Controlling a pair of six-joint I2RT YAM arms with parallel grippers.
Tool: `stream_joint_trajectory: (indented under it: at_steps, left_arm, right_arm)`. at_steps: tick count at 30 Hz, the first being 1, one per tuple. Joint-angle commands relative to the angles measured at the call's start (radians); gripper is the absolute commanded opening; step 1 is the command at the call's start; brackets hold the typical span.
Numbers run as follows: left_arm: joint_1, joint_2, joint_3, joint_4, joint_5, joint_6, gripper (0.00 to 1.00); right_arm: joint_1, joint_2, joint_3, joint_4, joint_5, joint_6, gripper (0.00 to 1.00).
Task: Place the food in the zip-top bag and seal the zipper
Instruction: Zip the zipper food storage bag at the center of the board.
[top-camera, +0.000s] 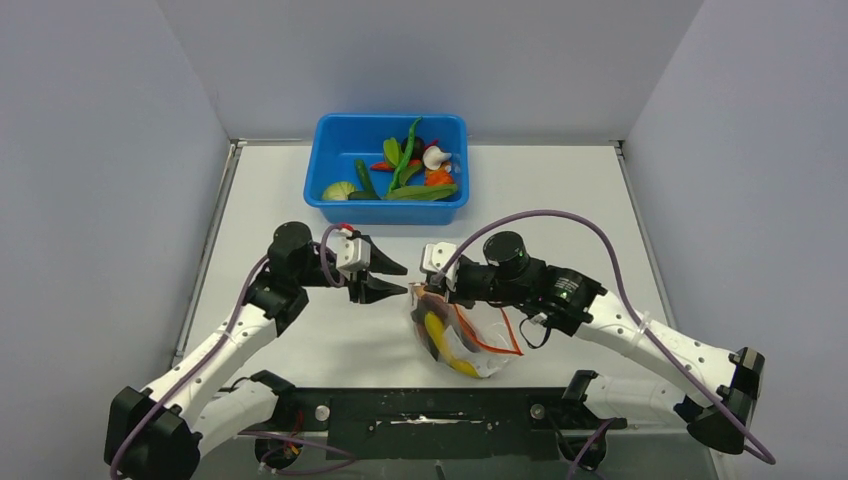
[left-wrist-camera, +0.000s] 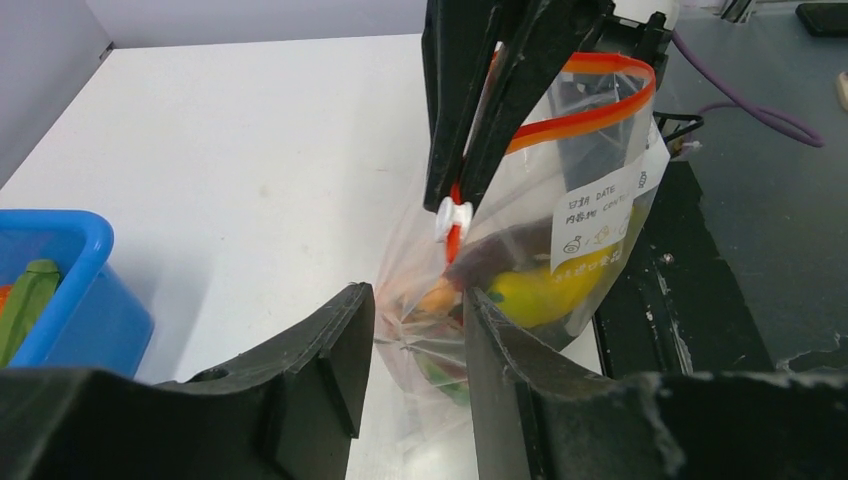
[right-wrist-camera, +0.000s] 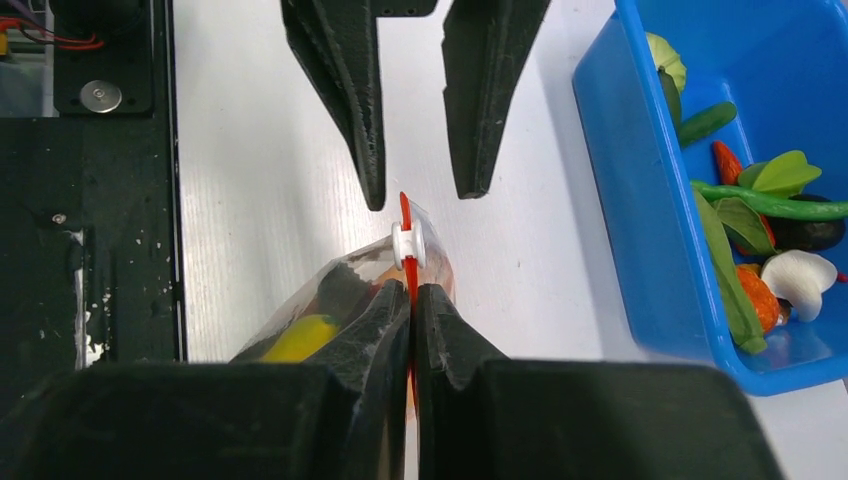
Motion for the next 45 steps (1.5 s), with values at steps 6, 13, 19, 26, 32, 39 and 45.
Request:
stream_joint_trajectory:
  at_steps: [6, 13, 19, 26, 32, 39, 45]
  left_arm:
    - [-0.008, 0.032, -0.082, 0.398, 0.059, -0.192, 0.37]
    - [-0.008, 0.055, -0.113, 0.493, 0.091, -0.258, 0.35]
    - [-0.016, 0.048, -0.126, 0.498, 0.103, -0.23, 0.06]
    - [-0.017, 0.006, -0.125, 0.409, 0.071, -0.17, 0.0]
    - [-0.016, -0.011, -0.118, 0.38, 0.061, -0.165, 0.0]
    - [-0.017, -0.006, -0.101, 0.324, 0.046, -0.143, 0.0]
    - [-0.017, -0.01, -0.104, 0.316, 0.045, -0.129, 0.0]
  right_arm:
    - [0.001, -0.043, -0.007, 0.106, -0.076, 0.015, 0.0]
    - [0.001, -0.046, -0.03, 0.138, -0.086, 0.03, 0.01]
    - [-0.001, -0.031, -0.029, 0.151, -0.088, 0.031, 0.01]
    - [0.001, -0.011, -0.016, 0.173, -0.074, 0.048, 0.24]
    - [0.002, 0.018, 0.004, 0.182, -0.086, 0.042, 0.34]
    - [0.003, 0.045, 0.024, 0.195, -0.122, 0.047, 0.34]
    - [0.005, 0.065, 0.036, 0.211, -0.134, 0.056, 0.31]
